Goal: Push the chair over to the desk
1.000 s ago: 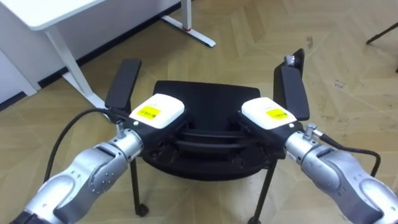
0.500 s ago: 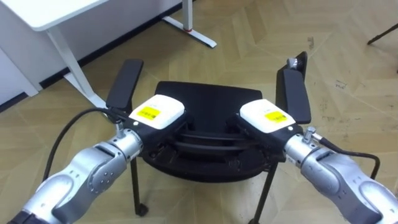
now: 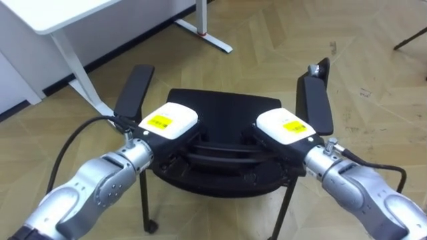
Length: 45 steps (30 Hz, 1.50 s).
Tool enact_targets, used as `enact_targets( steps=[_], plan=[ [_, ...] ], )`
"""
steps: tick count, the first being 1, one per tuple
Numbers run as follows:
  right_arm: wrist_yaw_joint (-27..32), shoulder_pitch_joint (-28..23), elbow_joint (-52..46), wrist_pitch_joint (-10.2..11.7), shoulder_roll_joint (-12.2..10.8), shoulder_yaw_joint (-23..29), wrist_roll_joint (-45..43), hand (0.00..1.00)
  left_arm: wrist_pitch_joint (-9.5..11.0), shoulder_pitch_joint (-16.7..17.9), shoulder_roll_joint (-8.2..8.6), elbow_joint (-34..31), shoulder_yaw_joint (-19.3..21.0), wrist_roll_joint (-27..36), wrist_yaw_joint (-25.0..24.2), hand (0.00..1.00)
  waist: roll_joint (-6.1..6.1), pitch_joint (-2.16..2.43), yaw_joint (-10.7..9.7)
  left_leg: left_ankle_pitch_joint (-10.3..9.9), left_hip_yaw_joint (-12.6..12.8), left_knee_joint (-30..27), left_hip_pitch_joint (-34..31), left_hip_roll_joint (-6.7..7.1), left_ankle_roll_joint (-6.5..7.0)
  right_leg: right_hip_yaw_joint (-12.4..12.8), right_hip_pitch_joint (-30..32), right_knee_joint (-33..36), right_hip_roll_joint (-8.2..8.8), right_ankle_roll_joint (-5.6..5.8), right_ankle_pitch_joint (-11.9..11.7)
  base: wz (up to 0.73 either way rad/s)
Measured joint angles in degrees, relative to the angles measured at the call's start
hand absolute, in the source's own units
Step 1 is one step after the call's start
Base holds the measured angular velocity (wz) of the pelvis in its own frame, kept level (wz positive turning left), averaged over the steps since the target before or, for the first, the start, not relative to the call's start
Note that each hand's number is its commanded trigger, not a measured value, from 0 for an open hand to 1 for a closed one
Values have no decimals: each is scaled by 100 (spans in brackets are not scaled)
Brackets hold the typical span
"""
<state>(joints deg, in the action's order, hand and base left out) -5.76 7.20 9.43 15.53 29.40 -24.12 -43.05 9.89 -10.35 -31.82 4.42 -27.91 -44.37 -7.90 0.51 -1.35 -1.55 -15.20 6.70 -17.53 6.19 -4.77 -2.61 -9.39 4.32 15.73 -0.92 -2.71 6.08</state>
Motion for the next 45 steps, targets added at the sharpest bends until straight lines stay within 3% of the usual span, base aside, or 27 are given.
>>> enact_targets(
  steps=[2,3,4,6,8,9,10,11,12,14,16,19,21,22,25,26,27,31,32,33,34,35,37,39,41,43,45],
  plan=[
    [11,-8,53,31,-62,0,-30,100,30,1,-1,60,12,-26,0,100,-18,-15,55,-75,113,-1257,-534,-161,-71,-237,-8,205,25,-111,150,7],
    [53,-7,110,92,-82,0,-32,100,134,1,-15,129,35,-19,-2,100,22,-17,52,9,94,-2301,-981,-356,-145,-357,-53,352,-18,-194,276,5],
    [77,-5,141,125,-89,0,-44,100,220,0,-20,175,61,-21,-2,100,34,-23,59,148,72,-2755,-1192,-448,-129,-384,-64,449,-44,-234,358,14],
    [157,-19,395,277,-159,-2,-17,100,406,1,26,390,79,-18,1,100,-25,-42,101,964,-48,-3846,-1730,-595,-103,-400,-199,625,-32,-331,557,17],
    [225,-52,609,433,-240,-5,-13,100,597,-4,64,609,112,-15,0,100,-192,-82,142,2741,-136,-4601,-2363,-652,-41,-382,-412,587,16,-431,649,24],
    [264,-58,669,503,-219,-8,-27,100,692,-9,82,686,126,0,7,100,-312,-124,177,3458,-187,-4825,-2671,-657,-63,-376,-435,619,47,-502,675,25],
    [316,-55,680,533,-188,-8,-35,100,719,-42,105,723,121,4,8,100,-316,-120,168,3455,-205,-5016,-2906,-654,-28,-402,-413,642,45,-537,685,43],
    [456,-17,763,566,-137,-1,-40,100,763,-193,167,847,108,4,23,100,-323,-125,153,3113,-171,-5569,-3507,-642,177,-437,-317,794,92,-622,733,43],
    [530,101,955,587,-183,-2,-37,100,728,-283,229,927,106,-5,52,100,-402,-146,168,2737,-48,-6145,-4119,-593,207,-460,-256,887,135,-659,751,33],
    [560,231,1184,604,-202,-41,-39,100,617,-358,417,1134,68,-37,92,100,-434,-133,163,2446,173,-6502,-4864,-432,129,-478,-254,907,241,-685,764,5],
    [563,254,1210,603,-156,-89,-126,100,564,-375,557,1334,-16,-38,156,100,-416,-127,144,2397,376,-6217,-5186,-215,111,-435,-295,915,388,-650,784,-8],
    [570,205,1033,602,-5,-113,-191,100,617,-368,589,1392,-44,44,175,100,-247,-56,139,2363,461,-4521,-4872,-23,64,-270,-136,1193,294,-462,1043,-7],
    [640,141,894,595,107,-108,-191,100,675,-367,586,1356,-39,109,165,100,-116,-41,174,2244,359,-2768,-3896,98,32,-209,-20,1605,169,-467,1342,-13],
    [656,112,844,580,139,-100,-195,100,675,-366,593,1341,-38,109,150,100,-79,-30,180,2180,318,-2435,-3642,125,12,-201,0,1651,138,-479,1390,-24],
    [755,-75,464,438,255,0,-337,100,643,-342,566,1123,-38,113,133,100,1,8,190,1623,151,-1528,-2612,253,107,-59,102,1829,143,-372,1531,-17],
    [769,-197,324,436,226,129,-464,100,617,-319,543,1004,-38,102,132,100,0,12,144,1246,87,-1101,-2268,351,229,7,113,1818,181,-306,1554,-3],
    [823,-267,273,436,213,186,-507,100,595,-301,514,913,-38,96,132,100,-56,12,86,1111,114,-711,-2052,491,391,109,106,1810,261,-183,1547,-11],
    [801,-406,80,426,250,303,-574,100,583,-225,517,763,-37,105,86,100,-150,103,-23,851,331,-548,-1830,866,835,264,306,2462,687,90,1529,-21],
    [787,-404,51,378,256,305,-571,100,523,-228,547,744,-39,105,87,100,-144,102,-104,737,394,-737,-1825,921,964,290,739,3442,838,427,1265,-10],
    [729,-406,105,379,236,303,-551,100,479,-209,575,758,-69,104,75,100,-159,95,-227,580,403,-915,-1716,990,1084,404,1135,4403,998,605,657,0],
    [688,-408,138,397,228,303,-545,100,453,-186,599,766,-75,94,64,100,-154,94,-296,484,406,-990,-1638,992,1141,490,1324,4803,1006,647,211,9],
    [619,-412,219,453,199,302,-520,100,454,-155,599,778,-95,94,29,100,-121,84,-384,329,421,-1097,-1522,963,1210,623,1759,5586,975,740,-619,0],
    [554,-416,254,489,161,322,-516,100,463,-125,598,779,-94,93,8,100,-41,36,-476,149,416,-1246,-1414,899,1288,629,2458,7325,934,664,-661,-6],
    [553,-412,311,552,162,344,-437,100,456,-145,611,788,-94,94,12,100,52,10,-492,67,433,-1265,-1368,836,1323,597,3167,8550,778,606,-344,-9],
    [517,-406,323,559,156,343,-396,100,456,-148,596,780,-94,96,41,100,74,3,-491,-9,431,-1317,-1359,823,1326,593,3345,8324,779,581,-157,-7],
    [536,-405,324,568,147,341,-388,100,482,-147,565,773,-94,110,86,100,118,-14,-482,-164,433,-1428,-1348,807,1296,600,3219,7171,770,640,-118,-13],
    [576,-411,294,567,149,338,-391,100,536,-153,524,770,-90,107,150,100,142,-14,-503,-309,436,-1528,-1340,829,1324,585,2781,4893,745,677,-79,-2]
  ],
)
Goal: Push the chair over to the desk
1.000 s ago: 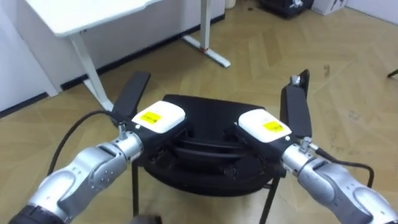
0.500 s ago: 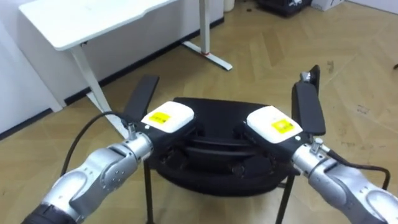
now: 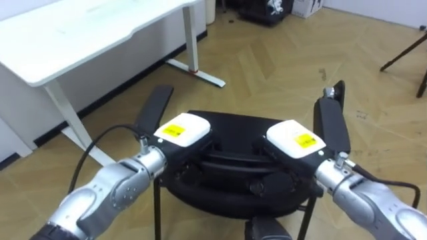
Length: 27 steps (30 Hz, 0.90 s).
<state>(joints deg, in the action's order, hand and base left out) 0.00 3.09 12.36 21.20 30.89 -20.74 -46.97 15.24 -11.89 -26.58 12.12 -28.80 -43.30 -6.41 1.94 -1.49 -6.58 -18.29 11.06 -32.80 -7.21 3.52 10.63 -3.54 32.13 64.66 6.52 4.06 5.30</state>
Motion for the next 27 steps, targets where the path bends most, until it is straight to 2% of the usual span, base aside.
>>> enact_targets(
  steps=[1,2,3,4,6,7,8,10,11,12,13,14,15,16,17,18,19,20,21,22,23,24,25,26,27],
  plan=[
    [9,-11,-9,-1,-6,-3,0,100,22,1,-11,11,0,-4,25,100,22,-11,2,-29,0,-6,12,8,-7,-1,-142,-573,-44,7,4,0],
    [18,-26,-21,-3,-31,-9,-1,100,52,0,-47,17,0,-10,48,100,-8,6,-2,-72,-1,2,56,5,-14,10,-446,-1676,-112,11,-19,0],
    [47,-34,-19,-2,-54,-33,-1,100,82,0,-92,21,-1,-11,72,100,26,-12,-2,-121,-27,8,93,3,-70,12,-733,-2596,-208,-9,-81,0],
    [62,-46,-23,-2,-74,-32,-10,100,91,1,-107,21,0,-10,78,100,-6,8,-12,-152,-45,11,113,4,-117,8,-871,-2989,-244,-28,-118,9],
    [101,-96,-22,-6,-121,-34,-32,100,90,29,-137,16,-8,-18,122,100,4,12,-85,-273,-148,32,200,7,-344,-144,-1365,-3942,-327,-111,-328,18],
    [105,-102,-25,-6,-125,-34,-32,100,90,29,-145,7,-8,-21,122,100,-13,25,-100,-297,-171,45,218,6,-390,-146,-1436,-4054,-368,-125,-377,9],
    [113,-102,-47,-21,-131,-37,-33,100,80,28,-174,-37,-9,-28,122,100,-44,55,-97,-320,-174,112,254,4,-432,-163,-1521,-4161,-449,-189,-456,-3],
    [97,-105,-132,-85,-124,-45,-41,100,55,29,-209,-96,-10,-32,116,100,-1,80,-89,-410,-179,158,315,-41,-605,-158,-1636,-4247,-570,-301,-526,-8],
    [71,-106,-175,-116,-125,-45,-57,100,54,29,-228,-106,-9,-20,112,100,26,94,-79,-484,-183,169,380,-75,-742,-162,-1734,-4310,-668,-390,-587,-4],
    [52,-117,-189,-129,-126,-45,-67,100,21,44,-214,-121,-9,-20,90,100,26,100,-77,-550,-216,244,517,-89,-863,-270,-1868,-4330,-697,-578,-579,0],
    [36,-130,-184,-137,-142,-45,-68,100,10,51,-200,-125,-10,-39,64,100,39,100,-87,-579,-254,300,604,-109,-931,-366,-1958,-4328,-712,-619,-534,12],
    [32,-192,-180,-172,-178,-45,-72,100,19,65,-189,-127,-9,-130,27,100,42,104,-98,-651,-325,363,745,-186,-1239,-529,-2140,-4421,-785,-693,-440,11],
    [46,-268,-173,-178,-206,-43,-71,100,28,111,-187,-149,-9,-179,23,100,-3,140,-94,-686,-366,492,909,-240,-1572,-630,-2287,-4513,-846,-771,-340,5],
    [45,-301,-174,-177,-222,-43,-71,100,30,141,-202,-198,-5,-250,23,100,-36,166,-61,-654,-413,512,962,-258,-1708,-706,-2367,-4535,-857,-810,-294,0],
    [63,-338,-174,-177,-245,-42,-71,100,25,167,-227,-258,0,-271,23,100,-83,175,-26,-508,-547,157,881,-322,-1786,-832,-2515,-4625,-896,-843,-192,6],
    [67,-338,-174,-171,-241,-42,-71,100,32,166,-234,-271,4,-271,23,100,-88,172,-13,-431,-557,-188,752,-394,-1714,-876,-2578,-4634,-929,-881,-140,13],
    [68,-352,-167,-176,-269,-27,-69,100,61,165,-248,-271,23,-275,22,100,-95,165,-9,-232,-566,-929,463,-532,-1510,-940,-2696,-4595,-987,-934,-13,9],
    [89,-369,-102,-160,-301,-23,-64,100,98,183,-243,-262,24,-283,13,100,-144,131,16,139,-546,-1710,213,-664,-1461,-967,-2882,-4536,-1046,-969,165,11],
    [107,-368,-4,-107,-335,-23,-63,100,122,205,-231,-224,24,-282,7,100,-217,83,50,675,-480,-2312,23,-768,-1420,-971,-3109,-4526,-1049,-993,317,10],
    [110,-368,25,-90,-347,-23,-63,100,135,218,-221,-204,27,-281,9,100,-257,61,80,977,-424,-2552,-70,-816,-1399,-969,-3199,-4545,-1043,-997,386,7],
    [117,-371,39,-82,-361,-23,-64,100,138,266,-196,-199,63,-281,28,100,-331,51,113,1661,-298,-2974,-283,-923,-1371,-957,-3337,-4610,-1012,-1028,515,10],
    [156,-375,10,-73,-335,-10,-64,100,144,264,-204,-226,76,-271,69,100,-353,54,155,1863,-302,-3271,-576,-1020,-1295,-976,-3362,-4575,-989,-1057,638,12],
    [184,-373,-5,-65,-334,18,-63,100,143,263,-195,-236,95,-266,108,100,-350,55,136,1719,-321,-3351,-750,-1078,-1161,-1004,-3364,-4549,-992,-1070,691,22],
    [219,-335,-8,-65,-350,45,-62,100,133,258,-182,-253,141,-266,163,100,-370,39,108,1333,-363,-3323,-1090,-1148,-1054,-1017,-3366,-4459,-976,-1079,814,9],
    [245,-277,-6,-73,-343,48,-58,100,112,252,-167,-253,152,-267,215,100,-369,39,92,1063,-373,-3049,-1401,-1175,-1067,-1016,-3390,-4415,-949,-1083,910,0]
  ],
)
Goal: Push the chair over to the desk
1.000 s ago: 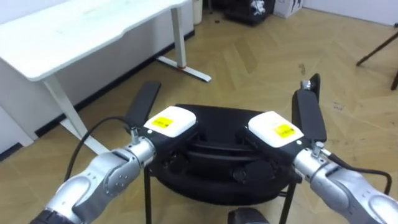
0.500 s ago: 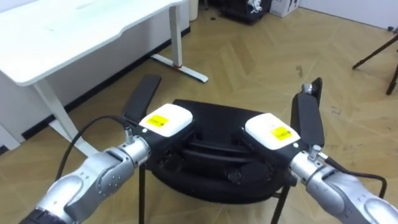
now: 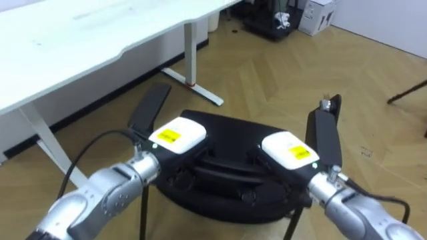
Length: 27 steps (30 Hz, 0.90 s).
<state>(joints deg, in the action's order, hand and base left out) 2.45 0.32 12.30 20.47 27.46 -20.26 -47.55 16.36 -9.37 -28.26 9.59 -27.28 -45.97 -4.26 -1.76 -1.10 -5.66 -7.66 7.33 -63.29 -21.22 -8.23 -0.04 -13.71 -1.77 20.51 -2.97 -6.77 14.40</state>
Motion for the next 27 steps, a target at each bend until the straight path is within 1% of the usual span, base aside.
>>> enact_targets(
  steps=[1,2,3,4,5,6,7,8,9,10,11,12,14,15,16,17,18,19,20,21,22,23,24,25,26,27],
  plan=[
    [2,25,-1,-5,1,0,-1,100,-7,0,3,0,9,-2,17,100,3,-3,-11,-98,-9,270,-125,2,-21,5,-19,18,20,6,49,-7],
    [28,52,-13,-4,41,0,-8,100,-6,1,13,0,10,-1,53,100,16,2,-27,-156,29,1031,-276,8,-55,8,-67,17,59,40,141,-6],
    [32,59,-67,-4,96,1,-2,100,-4,4,47,0,10,-2,108,100,36,1,-32,-112,41,2071,-278,59,-96,19,-144,2,93,85,238,-4],
    [26,54,-123,-6,172,2,9,100,-1,4,63,-9,9,-5,129,100,55,1,-35,-45,30,2691,-238,102,-156,20,-180,8,106,107,295,0],
    [6,36,-256,-10,302,18,31,100,-1,4,78,-79,10,-9,138,100,114,17,-60,175,38,3850,-129,147,-185,19,-217,38,104,158,424,-5],
    [-14,-10,-356,-41,333,36,34,100,-10,34,55,-150,18,-14,150,100,57,40,-39,735,17,4434,25,255,-69,108,-226,140,200,231,577,-10],
    [-17,-45,-408,-62,331,58,30,100,-13,52,56,-191,37,-51,153,100,26,72,-34,940,2,4592,138,357,-22,144,-234,147,253,289,626,-19],
    [-32,-71,-514,-61,345,143,26,100,-39,63,71,-290,78,-100,161,100,9,79,-28,1109,-27,4709,229,538,147,220,-252,120,332,400,692,-20],
    [-40,-71,-570,-67,370,158,25,100,-63,65,74,-325,85,-101,180,100,11,78,-12,1162,-37,4691,258,636,218,261,-263,107,357,446,716,-18],
    [-62,-75,-653,-107,370,174,23,100,-101,66,63,-367,83,-100,194,100,-9,82,-67,1229,-84,4648,306,798,308,290,-374,11,457,530,738,0],
    [-71,-72,-727,-126,398,201,4,100,-140,46,78,-395,84,-100,216,100,-40,76,-143,1149,-81,4629,335,922,352,288,-490,-125,558,583,737,15],
    [-73,-65,-760,-137,410,215,3,100,-156,24,82,-404,83,-100,237,100,-54,70,-170,1098,-66,4603,335,967,370,291,-538,-187,599,601,734,16],
    [-99,-16,-834,-168,405,295,-48,100,-225,-48,89,-456,91,-100,244,100,-81,78,-171,926,53,4542,333,1037,413,291,-618,-305,749,689,722,-3],
    [-171,-15,-901,-170,405,371,-76,100,-225,-83,112,-456,98,-100,243,100,-81,77,-170,830,112,4477,333,1110,438,304,-650,-312,820,727,732,-7],
    [-197,-9,-917,-174,405,383,-80,100,-229,-88,118,-456,100,-100,243,100,-87,74,-159,760,165,4421,344,1122,451,320,-680,-302,860,747,743,-13],
    [-254,16,-919,-176,400,386,-85,100,-245,-88,121,-455,101,-100,232,100,-107,66,-135,609,233,4302,392,1166,462,353,-752,-260,922,802,772,-16],
    [-286,34,-925,-173,409,394,-82,100,-254,-90,126,-456,101,-100,227,100,-104,67,-139,471,330,4146,396,1176,494,348,-747,-6,1003,860,803,-13],
    [-292,33,-924,-173,414,400,-82,100,-261,-90,138,-454,99,-101,224,100,-101,65,-149,407,389,4116,423,1182,523,359,-692,218,1041,877,812,3],
    [-320,25,-925,-172,424,400,-79,100,-263,-86,163,-438,90,-100,214,100,-124,53,-182,319,527,4129,536,1210,584,408,-479,880,1196,894,805,8],
    [-332,25,-922,-159,429,400,-79,100,-267,-86,164,-439,83,-100,215,100,-180,42,-203,244,593,4199,688,1284,629,421,-134,1805,1382,1064,688,9],
    [-334,20,-918,-152,426,400,-79,100,-274,-86,158,-439,73,-101,214,100,-214,42,-217,215,608,4223,760,1331,657,426,83,2296,1474,1104,542,14],
    [-336,11,-869,-106,425,404,-80,100,-344,-80,174,-434,13,-121,214,100,-223,43,-303,134,606,4191,896,1436,717,514,470,3211,1616,1073,-24,24],
    [-352,4,-846,-98,412,403,-86,100,-375,-75,188,-419,-19,-128,214,100,-208,43,-381,109,582,4182,961,1463,752,576,626,3543,1631,1062,-397,46],
    [-354,-57,-768,-64,378,408,-99,100,-383,-75,208,-341,-87,-127,214,100,-186,43,-515,63,484,4255,1167,1449,818,667,955,4139,1635,1091,-1431,39],
    [-291,-62,-553,73,331,406,-98,100,-384,-78,229,-253,-158,-131,217,100,-131,38,-517,12,415,4326,1349,1375,867,889,1387,4638,1523,1098,-2764,9],
    [-254,-33,-426,137,229,412,-144,100,-360,-90,184,-238,-173,-131,220,100,-124,16,-472,-131,335,4297,1434,1301,805,1069,1968,5545,1331,1088,-2987,-11]
  ],
)
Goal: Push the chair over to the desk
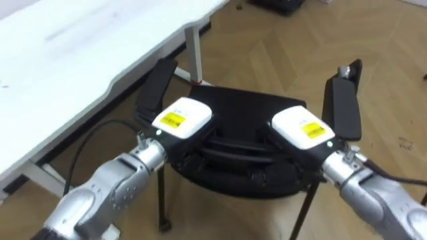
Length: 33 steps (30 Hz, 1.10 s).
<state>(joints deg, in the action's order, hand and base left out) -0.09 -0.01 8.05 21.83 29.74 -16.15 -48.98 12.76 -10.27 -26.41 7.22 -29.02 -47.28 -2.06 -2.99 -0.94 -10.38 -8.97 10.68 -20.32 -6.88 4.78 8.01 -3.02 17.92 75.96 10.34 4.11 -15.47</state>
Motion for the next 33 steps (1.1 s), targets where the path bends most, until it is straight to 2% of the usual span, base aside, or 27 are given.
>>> enact_targets(
  steps=[1,2,3,4,5,6,7,8,9,10,11,12,13,14,16,19,24,28,31,33],
  plan=[
    [7,6,34,-5,-50,1,-52,100,2,-3,-7,30,-1,0,9,100,28,-29,-31,-50,-64,-100,3,-39,17,14,291,598,-91,-93,240,-5],
    [3,13,92,-4,-67,26,-79,100,5,-46,87,187,-6,0,16,100,163,-94,-47,-116,-329,-166,62,-121,20,-35,818,1587,-338,-134,752,22],
    [-13,32,193,34,-81,23,-96,100,1,-85,152,308,-38,2,-2,100,288,-113,-34,-181,-517,-136,136,-222,25,-118,1259,2079,-550,-131,1143,23],
    [-19,45,261,68,-122,19,-108,100,-4,-90,145,323,-43,2,-43,100,303,-113,-34,-208,-580,-132,167,-265,48,-133,1440,2160,-610,-136,1294,23],
    [-19,43,417,128,-243,16,-118,100,-12,-82,107,330,-43,3,-112,100,290,-124,-32,-272,-670,-128,228,-387,13,-147,1672,1996,-709,-141,1456,24],
    [3,43,562,183,-350,3,-139,100,-15,-62,54,335,-68,2,-127,100,294,-122,-32,-335,-782,-130,278,-508,-79,-146,1728,1462,-763,-128,1483,25],
    [16,43,583,195,-382,-8,-167,100,-2,-62,9,326,-77,6,-130,100,289,-119,-19,-360,-821,-140,281,-540,-121,-130,1683,1067,-750,-119,1489,19],
    [56,41,585,226,-400,-17,-181,100,27,-62,-71,297,-76,46,-130,100,264,-105,-4,-424,-865,-204,279,-554,-222,-81,1466,-35,-685,-109,1494,19],
    [104,40,566,279,-376,-17,-181,100,63,-62,-100,270,-73,82,-120,100,232,-94,-17,-557,-933,-374,242,-485,-290,6,1040,-1562,-598,-75,1483,16],
    [123,34,533,291,-371,-17,-191,100,94,-62,-115,268,-71,85,-112,100,181,-66,-13,-628,-945,-455,244,-430,-308,133,758,-2340,-581,-57,1486,23],
    [112,33,428,253,-356,-12,-263,100,136,-58,-132,265,-61,104,-101,100,84,-7,0,-789,-994,-643,226,-289,-346,482,111,-3712,-579,51,1721,28],
    [88,51,327,184,-275,0,-295,100,84,-53,-35,300,-22,95,-78,100,138,16,29,-967,-1115,-903,141,-284,-424,621,-444,-4399,-631,136,2262,32],
    [68,77,298,144,-262,6,-295,100,75,-64,7,303,12,77,-72,100,157,11,38,-1018,-1155,-993,92,-306,-462,589,-597,-4649,-655,98,2421,48],
    [56,112,295,36,-249,8,-296,100,62,-131,117,398,37,39,-41,100,215,-11,-5,-1004,-1315,-1044,27,-336,-571,388,-737,-4928,-704,-49,2406,58],
    [10,123,285,-51,-239,7,-305,100,88,-183,164,447,37,39,-25,100,182,-8,18,-905,-1443,-851,63,-405,-671,225,-857,-5168,-781,-86,2422,44],
    [-61,128,197,-75,-186,7,-295,100,142,-192,170,435,70,28,-16,100,192,1,143,-749,-1555,-475,215,-457,-754,127,-1012,-5443,-840,-240,2304,10],
    [-208,138,-5,-201,-149,-4,-298,100,147,-213,212,388,156,-81,-79,100,176,-8,415,-538,-1578,169,572,-501,-832,80,-1172,-5602,-845,-328,2367,3],
    [-248,142,-126,-312,-141,-24,-298,100,88,-219,184,269,176,-128,-98,100,132,-25,468,-488,-1790,347,651,-512,-887,-57,-1249,-5631,-840,-382,2472,23],
    [-334,141,-246,-420,-148,-45,-298,100,73,-220,177,178,230,-204,-140,100,53,-28,481,-457,-2052,410,632,-528,-938,-365,-1332,-5644,-816,-444,2574,44],
    [-399,141,-264,-443,-172,-49,-296,100,49,-231,277,176,309,-351,-219,100,-16,-29,474,-417,-2193,415,601,-567,-1007,-718,-1484,-5692,-789,-506,2636,68]
  ],
)
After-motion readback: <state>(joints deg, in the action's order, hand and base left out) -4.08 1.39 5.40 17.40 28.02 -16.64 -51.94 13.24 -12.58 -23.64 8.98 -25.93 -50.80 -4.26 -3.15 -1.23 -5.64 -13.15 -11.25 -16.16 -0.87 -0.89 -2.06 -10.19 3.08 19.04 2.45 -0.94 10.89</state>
